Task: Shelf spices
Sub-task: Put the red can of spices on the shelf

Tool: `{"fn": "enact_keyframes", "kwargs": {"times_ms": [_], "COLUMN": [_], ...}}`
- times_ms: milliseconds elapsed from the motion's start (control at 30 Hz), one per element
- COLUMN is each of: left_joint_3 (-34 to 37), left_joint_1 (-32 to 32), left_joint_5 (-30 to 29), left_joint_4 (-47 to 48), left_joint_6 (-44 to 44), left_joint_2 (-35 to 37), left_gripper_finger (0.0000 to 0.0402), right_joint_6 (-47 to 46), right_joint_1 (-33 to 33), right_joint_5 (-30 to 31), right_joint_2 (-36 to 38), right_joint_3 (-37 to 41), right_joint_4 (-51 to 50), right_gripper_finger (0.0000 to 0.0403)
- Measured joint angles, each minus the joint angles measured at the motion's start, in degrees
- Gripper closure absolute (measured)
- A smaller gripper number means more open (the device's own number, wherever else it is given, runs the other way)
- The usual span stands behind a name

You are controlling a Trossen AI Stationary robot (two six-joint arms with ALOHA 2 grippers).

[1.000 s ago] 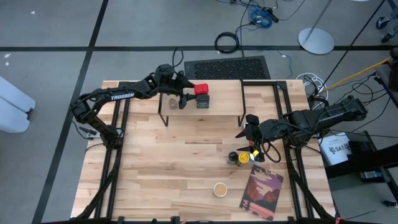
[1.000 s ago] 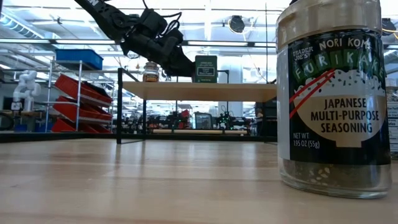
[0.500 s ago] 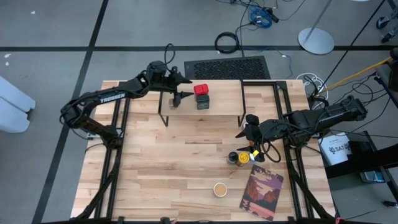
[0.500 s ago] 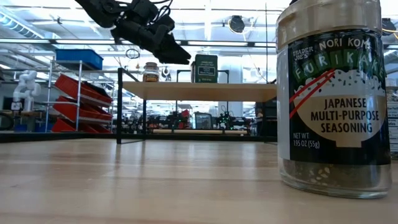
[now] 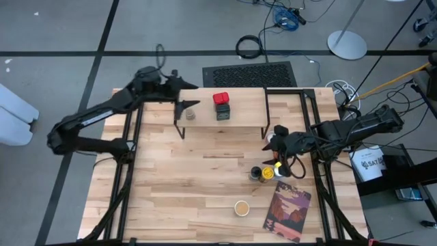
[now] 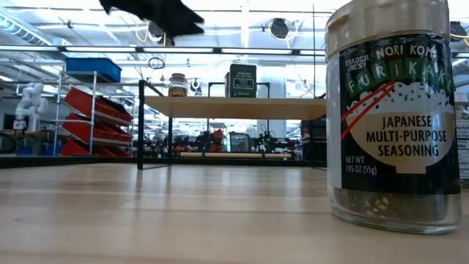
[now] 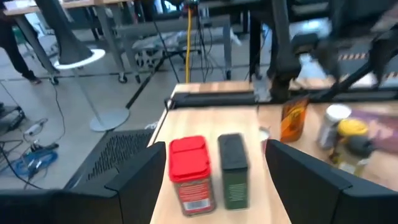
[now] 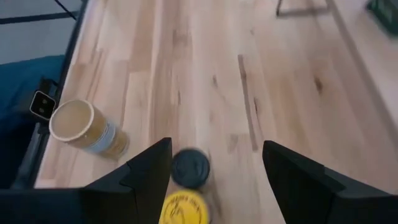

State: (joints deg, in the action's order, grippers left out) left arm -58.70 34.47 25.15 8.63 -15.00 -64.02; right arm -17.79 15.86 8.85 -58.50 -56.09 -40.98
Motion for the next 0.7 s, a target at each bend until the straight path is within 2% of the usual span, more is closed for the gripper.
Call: {"fn": "enact_keyframes", "kwargs": {"times_ms": [167, 333, 533, 700], "left_joint_3": [0.0, 0.0, 0.0, 0.0], "left_joint_1": [-2.4, -5.2, -7.1, -9.0], "left_joint_5": [-0.1, -1.3, -1.2, -1.2], "left_joint_4": [5.1, 8.2, 10.5, 13.7], "left_joint_6": [4.0, 6.5, 7.2, 8.8], "left_joint_2": [7.6, 12.3, 14.1, 14.2], "left_gripper_finger": [0.0116, 0.0116, 0.0116, 0.0116], "right_joint_6": [-5.6, -8.9, -6.8, -3.9], "right_joint_1": [0.0, 0.0, -0.1, -0.2], "right_joint_5": [-4.5, -8.8, -9.0, -8.8], "right_joint_2": [0.0, -2.0, -10.1, -17.3], "right_joint_3": [-0.6, -0.7, -7.8, -12.1], "right_joint_4": [-2.7, -2.6, -7.5, -10.4], "right_gripper_finger": [0.0163, 0.0154, 0.0109, 0.0099]}}
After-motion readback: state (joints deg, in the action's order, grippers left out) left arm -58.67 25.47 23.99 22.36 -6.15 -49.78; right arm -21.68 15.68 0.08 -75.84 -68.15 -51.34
